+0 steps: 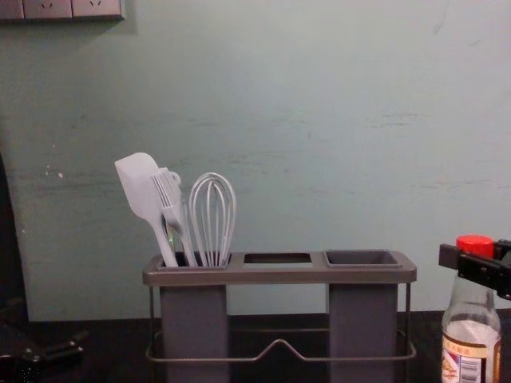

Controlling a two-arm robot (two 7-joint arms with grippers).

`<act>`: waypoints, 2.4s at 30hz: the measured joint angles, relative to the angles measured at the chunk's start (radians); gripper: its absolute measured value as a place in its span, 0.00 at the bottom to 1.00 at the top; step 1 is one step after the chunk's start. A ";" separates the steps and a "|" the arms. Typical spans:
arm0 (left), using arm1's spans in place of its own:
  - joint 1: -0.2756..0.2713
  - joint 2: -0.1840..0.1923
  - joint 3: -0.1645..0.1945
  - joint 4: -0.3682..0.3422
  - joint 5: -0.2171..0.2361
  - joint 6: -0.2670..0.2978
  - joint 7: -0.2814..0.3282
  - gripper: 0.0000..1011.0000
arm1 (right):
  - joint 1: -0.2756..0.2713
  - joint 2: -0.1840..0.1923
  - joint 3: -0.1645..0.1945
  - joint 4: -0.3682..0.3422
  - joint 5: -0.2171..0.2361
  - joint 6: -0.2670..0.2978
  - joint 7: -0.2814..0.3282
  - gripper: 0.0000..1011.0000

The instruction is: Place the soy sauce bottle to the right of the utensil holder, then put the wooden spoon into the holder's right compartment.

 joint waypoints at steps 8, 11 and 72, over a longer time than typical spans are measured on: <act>0.000 0.000 0.000 0.000 0.000 0.000 0.000 0.99 | 0.015 -0.007 -0.012 0.023 0.009 0.002 0.006 0.39; 0.000 0.000 0.000 0.000 0.000 0.000 0.000 0.99 | 0.024 -0.010 -0.017 0.036 0.007 -0.001 0.005 0.39; 0.000 0.000 0.000 0.000 0.000 0.000 0.000 0.99 | 0.064 -0.033 -0.024 0.088 -0.045 -0.024 -0.015 0.79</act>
